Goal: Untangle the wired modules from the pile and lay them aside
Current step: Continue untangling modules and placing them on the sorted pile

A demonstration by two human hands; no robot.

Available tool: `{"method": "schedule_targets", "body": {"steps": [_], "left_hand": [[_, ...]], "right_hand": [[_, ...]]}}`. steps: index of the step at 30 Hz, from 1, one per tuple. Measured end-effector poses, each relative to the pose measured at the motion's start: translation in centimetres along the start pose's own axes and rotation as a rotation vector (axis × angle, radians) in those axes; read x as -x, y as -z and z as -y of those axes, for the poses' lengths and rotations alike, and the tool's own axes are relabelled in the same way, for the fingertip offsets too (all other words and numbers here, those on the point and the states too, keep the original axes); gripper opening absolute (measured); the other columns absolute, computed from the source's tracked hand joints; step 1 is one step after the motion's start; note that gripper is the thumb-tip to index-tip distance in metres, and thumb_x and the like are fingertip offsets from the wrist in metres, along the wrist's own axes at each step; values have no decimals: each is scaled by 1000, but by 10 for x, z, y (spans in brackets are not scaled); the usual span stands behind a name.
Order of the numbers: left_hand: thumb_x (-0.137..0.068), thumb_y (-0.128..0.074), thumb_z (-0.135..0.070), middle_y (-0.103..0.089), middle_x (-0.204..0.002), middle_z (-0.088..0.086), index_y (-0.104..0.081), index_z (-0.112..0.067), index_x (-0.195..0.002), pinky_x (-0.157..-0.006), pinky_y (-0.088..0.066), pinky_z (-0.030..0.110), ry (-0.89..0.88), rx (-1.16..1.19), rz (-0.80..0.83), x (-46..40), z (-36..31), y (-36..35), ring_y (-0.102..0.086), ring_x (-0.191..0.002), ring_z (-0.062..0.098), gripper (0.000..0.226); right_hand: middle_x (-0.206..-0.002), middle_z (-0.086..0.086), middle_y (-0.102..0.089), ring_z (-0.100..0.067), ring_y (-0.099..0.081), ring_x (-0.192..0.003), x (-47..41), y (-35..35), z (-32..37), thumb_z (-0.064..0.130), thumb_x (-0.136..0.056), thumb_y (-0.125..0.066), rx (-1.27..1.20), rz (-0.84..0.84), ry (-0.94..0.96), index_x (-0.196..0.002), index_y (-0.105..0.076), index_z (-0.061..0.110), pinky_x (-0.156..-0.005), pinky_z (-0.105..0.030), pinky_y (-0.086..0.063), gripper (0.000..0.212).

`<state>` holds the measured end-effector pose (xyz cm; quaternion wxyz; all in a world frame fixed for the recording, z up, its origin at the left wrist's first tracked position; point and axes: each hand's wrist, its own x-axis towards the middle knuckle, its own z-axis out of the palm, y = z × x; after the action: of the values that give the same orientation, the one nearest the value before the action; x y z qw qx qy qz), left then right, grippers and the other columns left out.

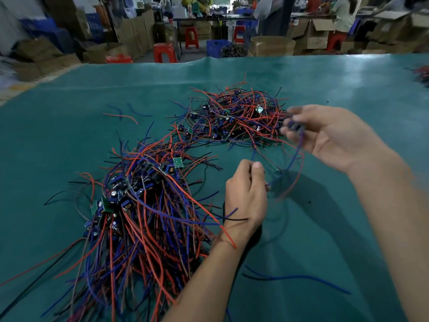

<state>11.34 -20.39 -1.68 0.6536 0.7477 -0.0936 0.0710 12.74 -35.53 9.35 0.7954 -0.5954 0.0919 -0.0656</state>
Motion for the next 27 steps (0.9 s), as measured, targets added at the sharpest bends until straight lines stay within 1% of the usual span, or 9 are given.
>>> {"method": "schedule_targets", "body": {"steps": [2,4,7,10,13,16,18,21,27], "left_hand": [[-96,-34,-52,-67,-65,2,-58,-18,-84,-61,-54,46,7,20,7,0,3,-1,-61,-59,20,43],[-94,-31,-60,-67,-63,1,-59,-20,-82,-56,-50,39,14,55,16,0,3,-2,-59,-54,16,51],[-91,-29,-71,-66,-59,4,-63,-19,-76,-53,-43,31,24,108,34,-1,4,-3,-57,-48,17,64],[-88,-33,-76,-64,-57,2,-62,-18,-69,-57,-48,38,12,74,58,-2,4,-2,-56,-52,23,68],[-90,-47,-63,-70,-61,0,-61,-17,-69,-58,-55,39,-54,-54,99,-2,6,-2,-62,-54,18,53],[-91,-59,-36,-70,-61,-6,-65,-22,-72,-63,-57,36,-57,-66,120,-1,6,-1,-60,-54,5,24],[-93,-62,-25,-66,-57,-6,-68,-18,-78,-62,-58,38,-30,-52,102,-2,5,-1,-58,-51,7,18],[-88,-61,-30,-63,-58,-4,-71,-14,-85,-61,-56,41,-29,-69,76,-2,3,-1,-56,-53,14,19],[-83,-58,-40,-53,-55,-1,-72,-9,-80,-55,-40,32,-26,-66,74,-2,2,-1,-41,-55,13,33]], "right_hand": [[-77,-7,-72,-20,-76,-77,18,9,10,1,-82,-61,-294,84,-27,-93,-76,1,-65,-19,-59,19],[-80,-5,-73,-20,-76,-84,31,11,4,6,-76,-60,-396,150,-45,-98,-77,0,-68,-20,-60,28],[-80,-9,-72,-22,-76,-86,35,5,-28,2,-80,-55,-388,172,-112,-110,-67,-2,-73,-25,-62,33],[-81,-7,-70,-19,-71,-83,32,-2,-58,1,-81,-55,-294,149,-156,-114,-66,2,-79,-26,-62,35],[-82,-2,-69,-11,-65,-68,29,-3,-72,-3,-89,-55,-213,64,-111,-112,-70,9,-62,-22,-55,30],[-81,0,-70,-7,-65,-65,26,-2,-77,-8,-95,-51,-189,-11,-80,-108,-71,9,-61,-19,-52,29],[-81,-1,-72,-8,-66,-68,27,-3,-78,-9,-94,-52,-164,-17,-67,-102,-72,9,-64,-19,-53,27],[-80,-4,-73,-11,-68,-72,27,-2,-77,-8,-90,-60,-98,-53,-2,-92,-73,8,-66,-19,-56,21],[-80,-7,-74,-15,-71,-73,26,6,-78,-3,-86,-70,-49,-88,55,-94,-76,6,-68,-23,-59,14]]}}
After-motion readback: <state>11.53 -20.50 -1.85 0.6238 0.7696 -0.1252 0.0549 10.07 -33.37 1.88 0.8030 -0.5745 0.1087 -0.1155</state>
